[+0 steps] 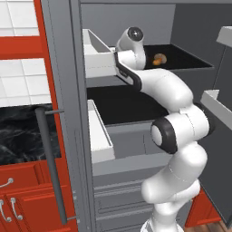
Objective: Place the mustard and condiment bottle from the counter to the top shelf of the fridge. If the existing items in the fridge are on the top shelf, move them to other shelves.
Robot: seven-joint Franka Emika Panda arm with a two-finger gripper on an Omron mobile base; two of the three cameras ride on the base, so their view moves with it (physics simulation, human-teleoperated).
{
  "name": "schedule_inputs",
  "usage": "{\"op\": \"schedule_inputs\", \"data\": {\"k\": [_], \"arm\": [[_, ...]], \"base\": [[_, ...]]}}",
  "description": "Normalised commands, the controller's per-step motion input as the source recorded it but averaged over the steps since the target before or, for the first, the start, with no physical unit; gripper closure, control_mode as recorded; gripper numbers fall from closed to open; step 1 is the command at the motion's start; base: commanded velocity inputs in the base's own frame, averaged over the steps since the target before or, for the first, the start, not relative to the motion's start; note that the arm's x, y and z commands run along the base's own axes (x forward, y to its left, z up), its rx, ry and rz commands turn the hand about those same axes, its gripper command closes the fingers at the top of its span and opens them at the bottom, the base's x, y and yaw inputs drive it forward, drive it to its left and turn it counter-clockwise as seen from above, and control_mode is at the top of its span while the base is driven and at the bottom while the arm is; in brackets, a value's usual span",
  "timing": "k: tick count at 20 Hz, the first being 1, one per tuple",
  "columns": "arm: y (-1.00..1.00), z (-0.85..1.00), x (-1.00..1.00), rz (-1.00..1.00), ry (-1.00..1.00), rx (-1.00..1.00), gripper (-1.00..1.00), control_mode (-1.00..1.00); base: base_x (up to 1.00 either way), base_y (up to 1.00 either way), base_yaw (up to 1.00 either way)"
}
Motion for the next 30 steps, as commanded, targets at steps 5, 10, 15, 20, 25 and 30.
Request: {"op": "schedule_inputs", "data": {"k": [5,10,15,20,25,30], "arm": [[0.00,0.01,-0.93,0.00,-0.27,0.00,1.00,-1.00],[-0.06,0.24,-1.00,0.02,-0.55,0.02,1.00,-1.00],[-0.11,0.72,-1.00,0.00,-0.34,0.03,1.00,-1.00],[-0.24,0.61,-1.00,0.00,0.05,0.00,1.00,-1.00],[-0.34,0.15,-1.00,0.01,0.28,-0.02,1.00,-1.00],[-0.34,-0.28,-1.00,0.01,0.47,-0.15,1.00,-1.00]], "base": [[0.00,0.00,0.00],[0.00,0.00,0.00],[0.00,0.00,0.00],[0.00,0.00,0.00],[0.00,0.00,0.00],[0.00,0.00,0.00]]}}
